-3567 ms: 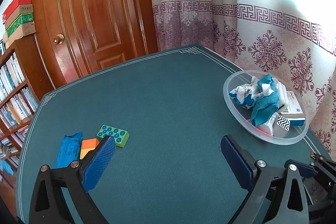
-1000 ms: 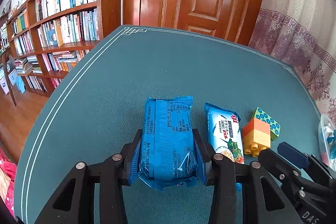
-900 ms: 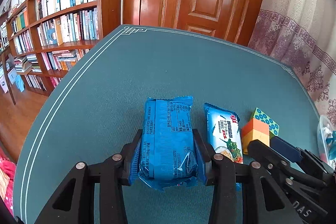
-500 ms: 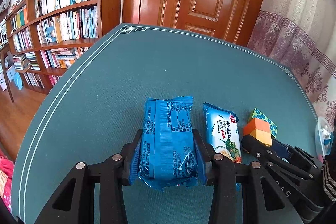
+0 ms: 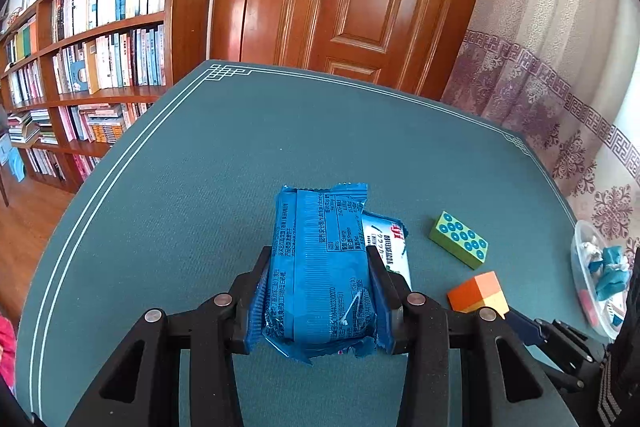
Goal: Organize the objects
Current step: 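Carry the orange-yellow block into the clear bowl and open the right gripper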
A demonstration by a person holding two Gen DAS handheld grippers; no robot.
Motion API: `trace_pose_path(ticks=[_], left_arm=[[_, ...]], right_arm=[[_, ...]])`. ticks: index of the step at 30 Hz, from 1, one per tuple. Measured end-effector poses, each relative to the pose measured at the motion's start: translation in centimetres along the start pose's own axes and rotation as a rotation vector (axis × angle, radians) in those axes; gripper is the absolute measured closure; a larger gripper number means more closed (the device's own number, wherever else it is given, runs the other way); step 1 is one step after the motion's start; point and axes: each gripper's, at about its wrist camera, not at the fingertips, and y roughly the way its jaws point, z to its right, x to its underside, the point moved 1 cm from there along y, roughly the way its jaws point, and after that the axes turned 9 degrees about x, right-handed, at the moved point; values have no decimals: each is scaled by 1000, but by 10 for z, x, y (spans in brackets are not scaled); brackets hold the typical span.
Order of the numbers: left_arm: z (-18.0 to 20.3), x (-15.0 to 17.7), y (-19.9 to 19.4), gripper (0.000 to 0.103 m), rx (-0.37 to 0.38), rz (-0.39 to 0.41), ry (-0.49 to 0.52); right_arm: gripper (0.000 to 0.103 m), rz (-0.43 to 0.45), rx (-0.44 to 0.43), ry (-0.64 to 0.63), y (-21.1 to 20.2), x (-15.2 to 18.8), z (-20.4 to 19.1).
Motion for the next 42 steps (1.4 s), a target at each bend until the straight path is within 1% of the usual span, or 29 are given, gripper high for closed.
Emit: trace_pose_path(ticks=[7, 14, 20, 25, 30, 35, 36, 39, 42], left_arm=[[13, 3, -3, 57, 53, -6, 22], [33, 10, -6, 57, 91, -16, 78], [42, 14, -5, 57, 101, -23, 102], [43, 16, -6, 57, 105, -25, 111], [46, 18, -4, 57, 109, -31, 119], [50, 20, -3, 57, 115, -37, 131], [51, 21, -4, 57, 116, -38, 134], [54, 22, -4, 57, 121, -42, 147], [59, 24, -3, 57, 126, -47, 160]], right_arm=[[70, 0, 5, 53, -20, 17, 18], [70, 22, 11, 74, -43, 24, 31], [70, -8, 25, 65, -39, 36, 33], [65, -17, 42, 65, -30, 33, 31], [64, -14, 56, 66, -21, 28, 30], [65, -10, 66, 56, -22, 29, 30], [67, -9, 65, 58, -24, 30, 31], [70, -2, 61, 75, -31, 32, 38], [70, 11, 67, 93, -43, 35, 48]])
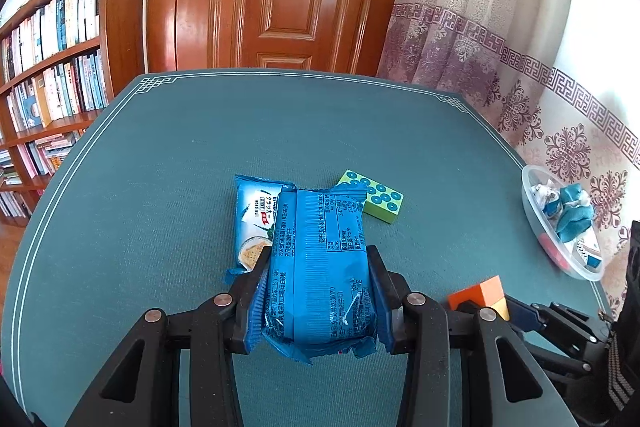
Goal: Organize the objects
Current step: 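Carry the orange-yellow block into the clear bowl and open the right gripper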
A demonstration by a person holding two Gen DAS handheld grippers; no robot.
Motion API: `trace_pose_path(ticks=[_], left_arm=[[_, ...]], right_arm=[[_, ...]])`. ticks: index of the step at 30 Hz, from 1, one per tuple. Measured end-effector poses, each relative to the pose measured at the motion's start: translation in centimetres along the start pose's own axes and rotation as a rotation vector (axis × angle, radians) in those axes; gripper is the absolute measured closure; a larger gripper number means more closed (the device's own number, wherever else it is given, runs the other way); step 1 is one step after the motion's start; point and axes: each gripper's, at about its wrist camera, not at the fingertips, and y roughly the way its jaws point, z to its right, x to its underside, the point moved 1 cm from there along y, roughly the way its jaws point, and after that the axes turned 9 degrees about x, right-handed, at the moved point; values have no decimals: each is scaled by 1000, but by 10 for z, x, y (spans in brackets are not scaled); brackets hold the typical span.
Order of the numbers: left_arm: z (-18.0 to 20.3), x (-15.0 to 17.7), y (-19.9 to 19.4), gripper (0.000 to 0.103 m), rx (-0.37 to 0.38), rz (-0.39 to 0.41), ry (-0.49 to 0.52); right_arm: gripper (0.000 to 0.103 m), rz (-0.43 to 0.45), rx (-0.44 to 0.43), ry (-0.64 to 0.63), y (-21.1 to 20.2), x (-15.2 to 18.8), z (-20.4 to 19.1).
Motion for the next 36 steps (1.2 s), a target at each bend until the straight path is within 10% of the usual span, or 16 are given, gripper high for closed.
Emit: trace_pose_path(ticks=[36], left_arm=[[34, 18, 18, 57, 68, -80, 120]], right_arm=[[70, 139, 319, 333, -77, 1, 207]])
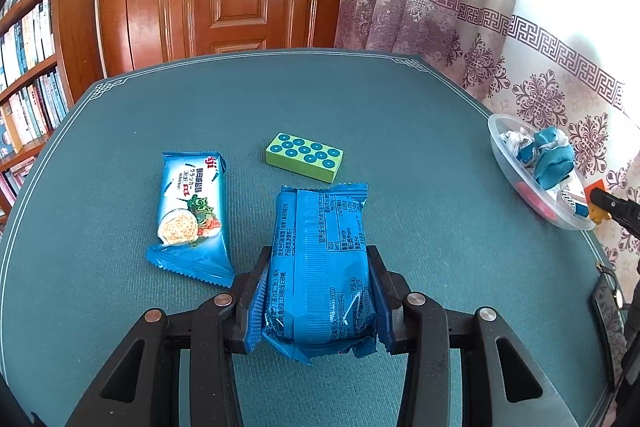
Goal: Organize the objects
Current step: 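Carry the orange-yellow block into the clear bowl and open the right gripper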
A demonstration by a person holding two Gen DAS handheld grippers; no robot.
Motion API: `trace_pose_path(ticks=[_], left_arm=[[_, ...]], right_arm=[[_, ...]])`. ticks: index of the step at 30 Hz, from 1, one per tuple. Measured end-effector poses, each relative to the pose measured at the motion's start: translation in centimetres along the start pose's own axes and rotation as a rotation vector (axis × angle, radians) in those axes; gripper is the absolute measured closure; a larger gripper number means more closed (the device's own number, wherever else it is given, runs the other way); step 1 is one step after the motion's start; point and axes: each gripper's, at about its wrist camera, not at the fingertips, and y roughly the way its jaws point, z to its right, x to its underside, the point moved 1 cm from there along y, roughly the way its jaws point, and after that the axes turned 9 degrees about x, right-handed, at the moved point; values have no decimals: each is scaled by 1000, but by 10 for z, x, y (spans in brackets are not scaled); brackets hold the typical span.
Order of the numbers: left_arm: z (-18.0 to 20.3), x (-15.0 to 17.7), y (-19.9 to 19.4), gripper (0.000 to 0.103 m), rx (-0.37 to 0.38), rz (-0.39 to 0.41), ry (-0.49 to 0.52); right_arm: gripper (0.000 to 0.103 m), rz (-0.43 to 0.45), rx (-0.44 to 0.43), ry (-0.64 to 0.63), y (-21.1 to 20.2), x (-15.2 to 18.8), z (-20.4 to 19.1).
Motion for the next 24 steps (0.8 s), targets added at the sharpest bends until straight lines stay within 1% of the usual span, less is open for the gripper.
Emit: trace_pose_path(ticks=[4, 7, 15, 20, 23, 24], left_arm=[[3, -1, -1, 57, -9, 1, 15], [7, -1, -3, 57, -12, 3, 24], [21, 1, 3, 57, -6, -25, 44], [33, 0, 4, 57, 12, -33, 56], [45, -2, 4, 57, 32, -34, 67], [50, -3, 4, 57, 40, -34, 73]], right_arm=[[70, -11, 39, 11, 20, -9, 13], [70, -25, 52, 6, 34, -16, 19], [70, -44, 21, -42, 57, -29, 5], [70, -42, -3, -65, 59, -27, 1], [66, -32, -8, -55, 53, -27, 7], [60, -23, -9, -50, 50, -27, 10]])
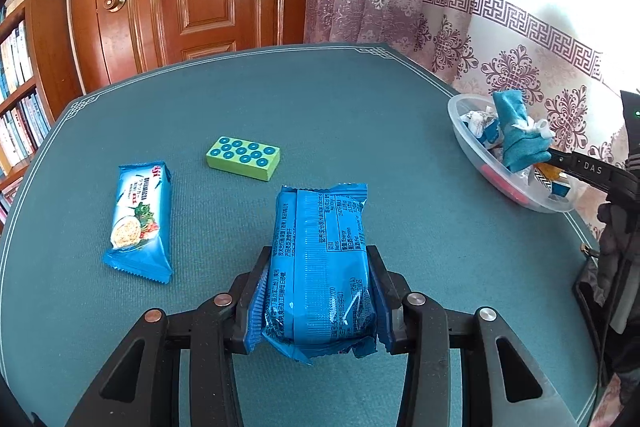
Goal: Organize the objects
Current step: 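Carry the orange-yellow block into the clear bowl and open the right gripper, then lower the blue snack packet into the bowl and open the left gripper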
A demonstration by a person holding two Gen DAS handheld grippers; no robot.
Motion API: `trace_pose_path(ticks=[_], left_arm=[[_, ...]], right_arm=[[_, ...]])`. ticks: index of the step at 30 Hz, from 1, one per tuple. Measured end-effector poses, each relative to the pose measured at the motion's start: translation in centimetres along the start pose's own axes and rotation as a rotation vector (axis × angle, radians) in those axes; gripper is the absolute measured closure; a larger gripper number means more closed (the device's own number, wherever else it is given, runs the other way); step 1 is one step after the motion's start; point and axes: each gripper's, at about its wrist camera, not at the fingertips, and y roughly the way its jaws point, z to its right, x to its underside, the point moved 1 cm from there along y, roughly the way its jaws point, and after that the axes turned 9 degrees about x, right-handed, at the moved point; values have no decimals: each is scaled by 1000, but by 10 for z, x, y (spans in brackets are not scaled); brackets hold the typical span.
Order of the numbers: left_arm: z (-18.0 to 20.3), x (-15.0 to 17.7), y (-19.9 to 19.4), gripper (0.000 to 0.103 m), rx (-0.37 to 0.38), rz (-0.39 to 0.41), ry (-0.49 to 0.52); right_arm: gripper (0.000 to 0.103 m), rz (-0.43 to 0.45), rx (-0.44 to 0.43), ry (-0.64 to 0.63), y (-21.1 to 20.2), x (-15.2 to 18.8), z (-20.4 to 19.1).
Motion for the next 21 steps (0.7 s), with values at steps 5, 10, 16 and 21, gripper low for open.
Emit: trace_pose_path(ticks=[5, 10, 16, 21], left_arm=[[26, -6, 2, 57, 48, -3, 37], [56, -12, 6, 57, 107, -18, 74], [101, -18, 16, 57, 175, -48, 139], [138, -26, 25, 57, 255, -71, 188]], right_arm=[[57, 36, -3, 6, -18, 3, 13], [55, 72, -8, 7, -36, 11, 26], [53, 106, -22, 0, -49, 18, 38], [53, 108, -45, 11, -52, 21, 49]])
